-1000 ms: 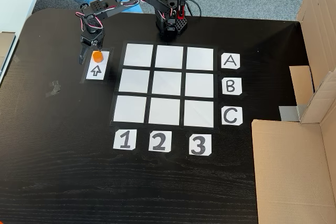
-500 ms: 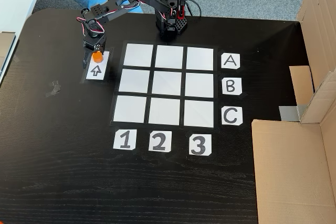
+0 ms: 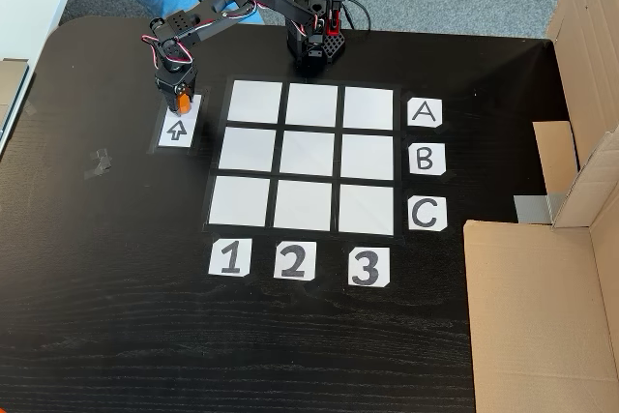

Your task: Pick up the round, orange token and place it in the grid on square B2.

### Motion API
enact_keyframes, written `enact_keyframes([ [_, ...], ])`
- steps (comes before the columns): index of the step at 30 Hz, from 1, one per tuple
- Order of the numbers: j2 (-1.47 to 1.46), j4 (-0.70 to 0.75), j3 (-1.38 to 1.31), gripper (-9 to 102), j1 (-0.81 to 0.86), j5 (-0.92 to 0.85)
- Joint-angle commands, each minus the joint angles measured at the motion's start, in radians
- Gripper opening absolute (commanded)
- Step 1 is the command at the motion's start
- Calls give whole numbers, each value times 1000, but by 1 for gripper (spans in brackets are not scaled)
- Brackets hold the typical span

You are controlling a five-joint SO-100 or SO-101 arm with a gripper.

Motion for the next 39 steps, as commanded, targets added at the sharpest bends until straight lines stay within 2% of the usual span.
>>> enact_keyframes([
  [1,18,3,-35,-1,-2,-6],
  [9,207,3,40,-1,-2,-5],
  [20,686,3,327,-1,-163,0],
  [31,1071,3,509,-1,-500,83],
  [39,1101,0,568,-1,-841,262],
])
